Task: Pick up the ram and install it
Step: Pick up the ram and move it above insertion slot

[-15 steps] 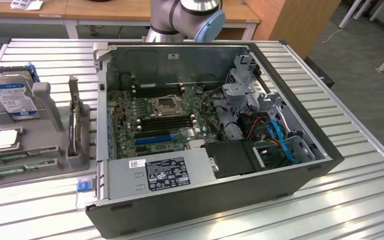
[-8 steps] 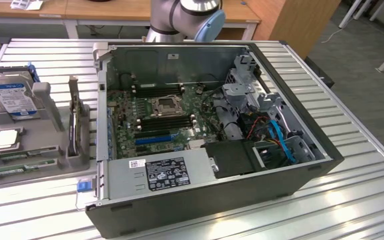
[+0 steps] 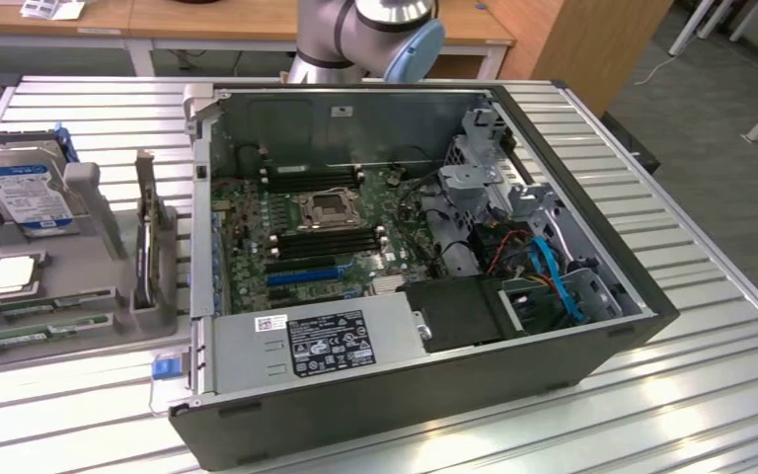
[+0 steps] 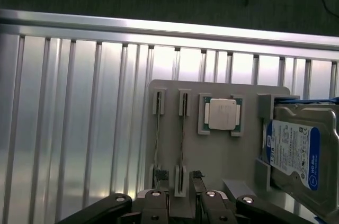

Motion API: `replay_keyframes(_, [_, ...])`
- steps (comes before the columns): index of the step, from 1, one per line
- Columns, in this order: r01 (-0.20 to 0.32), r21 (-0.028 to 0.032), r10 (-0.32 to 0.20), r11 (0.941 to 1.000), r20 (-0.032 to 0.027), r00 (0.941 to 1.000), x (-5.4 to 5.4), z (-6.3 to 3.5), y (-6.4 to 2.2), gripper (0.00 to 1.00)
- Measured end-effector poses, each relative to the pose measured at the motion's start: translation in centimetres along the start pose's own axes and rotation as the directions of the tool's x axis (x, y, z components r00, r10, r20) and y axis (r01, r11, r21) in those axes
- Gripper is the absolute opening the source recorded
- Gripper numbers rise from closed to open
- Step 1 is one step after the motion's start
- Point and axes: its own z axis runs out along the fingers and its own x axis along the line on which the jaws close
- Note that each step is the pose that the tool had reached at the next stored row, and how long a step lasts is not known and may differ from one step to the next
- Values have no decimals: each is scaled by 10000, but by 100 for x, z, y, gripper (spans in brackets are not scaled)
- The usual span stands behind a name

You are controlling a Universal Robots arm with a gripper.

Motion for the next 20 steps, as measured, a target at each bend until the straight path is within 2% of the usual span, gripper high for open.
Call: replay_keyframes(20, [-4,0,4,10000,-3,10000,-7,364,7,29])
